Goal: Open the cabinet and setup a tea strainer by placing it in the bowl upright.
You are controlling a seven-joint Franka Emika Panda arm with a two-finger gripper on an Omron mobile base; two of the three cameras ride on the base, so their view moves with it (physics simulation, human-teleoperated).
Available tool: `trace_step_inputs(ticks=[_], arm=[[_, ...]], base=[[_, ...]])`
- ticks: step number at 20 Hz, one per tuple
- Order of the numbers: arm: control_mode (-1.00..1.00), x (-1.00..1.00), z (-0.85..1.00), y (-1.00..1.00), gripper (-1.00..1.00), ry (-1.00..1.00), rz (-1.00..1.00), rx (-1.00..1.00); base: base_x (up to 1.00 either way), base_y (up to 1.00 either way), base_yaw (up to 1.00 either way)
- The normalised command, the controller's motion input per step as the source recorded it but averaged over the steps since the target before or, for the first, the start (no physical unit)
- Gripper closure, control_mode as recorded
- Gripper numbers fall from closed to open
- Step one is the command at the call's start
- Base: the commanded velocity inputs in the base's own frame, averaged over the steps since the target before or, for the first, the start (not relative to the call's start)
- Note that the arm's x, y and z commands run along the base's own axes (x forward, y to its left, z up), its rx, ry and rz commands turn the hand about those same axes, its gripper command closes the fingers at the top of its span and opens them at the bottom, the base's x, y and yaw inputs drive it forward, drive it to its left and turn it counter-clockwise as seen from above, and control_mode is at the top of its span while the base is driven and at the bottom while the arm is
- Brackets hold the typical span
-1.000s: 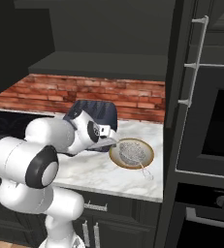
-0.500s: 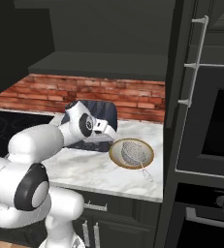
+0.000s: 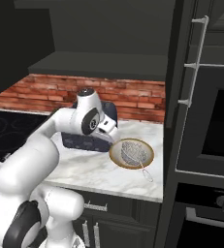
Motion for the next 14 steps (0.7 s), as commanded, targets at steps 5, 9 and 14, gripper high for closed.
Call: trace_step_inputs(ticks=[5, 9, 14], arm=[[-1.00, 0.00, 0.33, -0.11, -1.00, 0.01, -0.10, 0.25], [-1.00, 0.00, 0.08, 0.03, -1.00, 0.00, -0.01, 0.01], [-1.00, -0.08, 0.01, 0.13, -1.00, -0.02, 0.00, -0.08]], base=[[0.00, 0.00, 0.00], [0.00, 0.00, 0.00], [0.00, 0.00, 0.00]])
